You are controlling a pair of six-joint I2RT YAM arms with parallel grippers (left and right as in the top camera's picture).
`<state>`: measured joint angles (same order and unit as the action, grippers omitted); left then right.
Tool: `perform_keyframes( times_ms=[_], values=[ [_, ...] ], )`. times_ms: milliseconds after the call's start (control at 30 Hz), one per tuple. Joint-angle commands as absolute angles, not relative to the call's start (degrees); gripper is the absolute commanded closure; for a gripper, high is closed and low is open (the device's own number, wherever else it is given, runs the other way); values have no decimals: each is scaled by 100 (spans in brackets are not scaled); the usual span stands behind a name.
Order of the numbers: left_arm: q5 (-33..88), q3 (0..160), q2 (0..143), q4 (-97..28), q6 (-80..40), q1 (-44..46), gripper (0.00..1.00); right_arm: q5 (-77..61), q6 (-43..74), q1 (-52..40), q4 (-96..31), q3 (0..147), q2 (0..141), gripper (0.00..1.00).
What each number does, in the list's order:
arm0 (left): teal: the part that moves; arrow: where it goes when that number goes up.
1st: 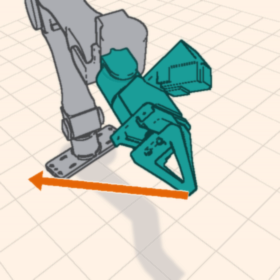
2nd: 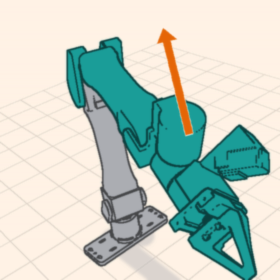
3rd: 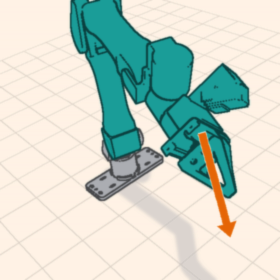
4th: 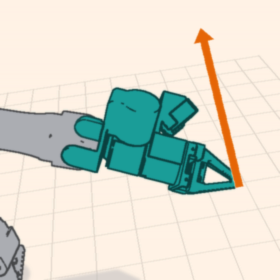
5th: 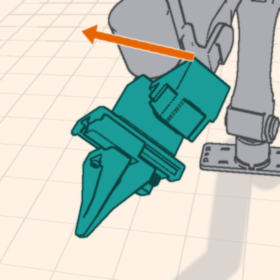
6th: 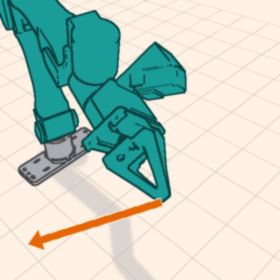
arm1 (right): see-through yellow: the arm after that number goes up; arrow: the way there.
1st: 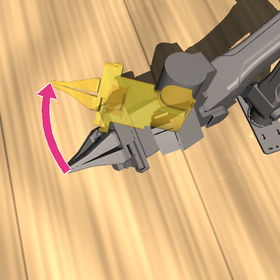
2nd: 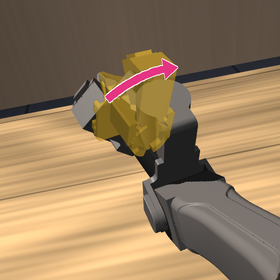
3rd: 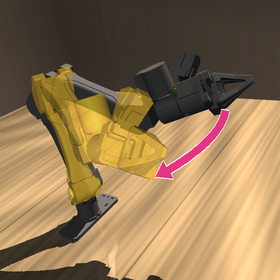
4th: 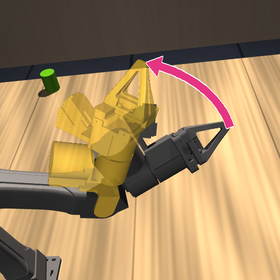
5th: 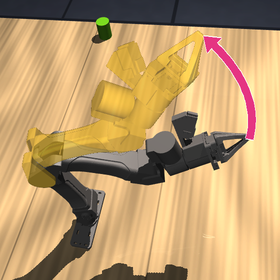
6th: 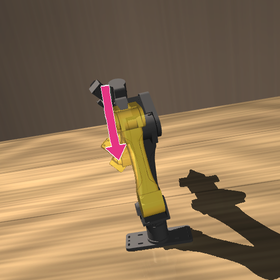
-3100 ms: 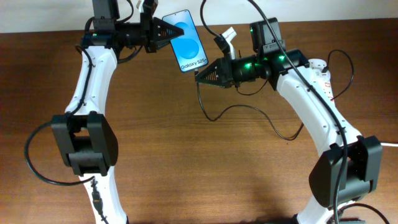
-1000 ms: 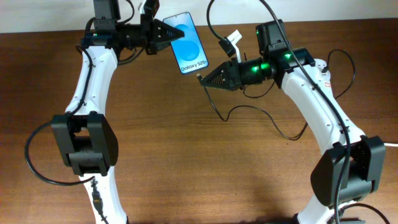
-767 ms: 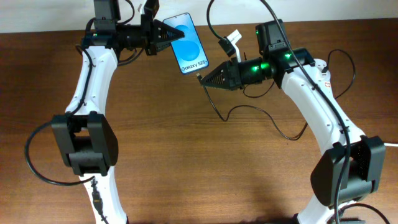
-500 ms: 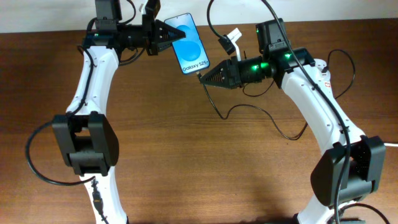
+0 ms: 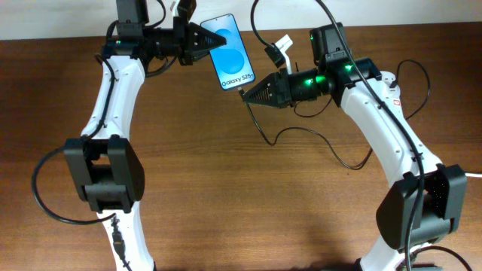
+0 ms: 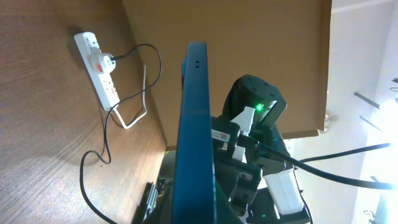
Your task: Plug charger to phone and switch on socket
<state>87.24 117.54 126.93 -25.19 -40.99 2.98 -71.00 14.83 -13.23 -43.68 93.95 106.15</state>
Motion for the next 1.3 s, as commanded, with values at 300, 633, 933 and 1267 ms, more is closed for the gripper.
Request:
perform_keyframes(
  times_ms=[300, 633, 933, 1267],
  values=[
    [8986, 11802, 12630, -2493, -4110, 301, 100, -6978, 1702, -1343, -4132, 9504, 10645, 96],
    [9011, 11802, 12630, -2512, -4110, 301, 100, -6611, 2200, -1345, -3778, 9504, 10645, 96],
    [9013, 11802, 12630, -2519, -4110, 502, 100, -6375, 2604, -1350, -3487, 9504, 10645, 96],
    [9013, 11802, 12630, -2578, -4678, 698, 100, -6156, 2545, -1354, -3483, 9504, 10648, 96]
  ],
)
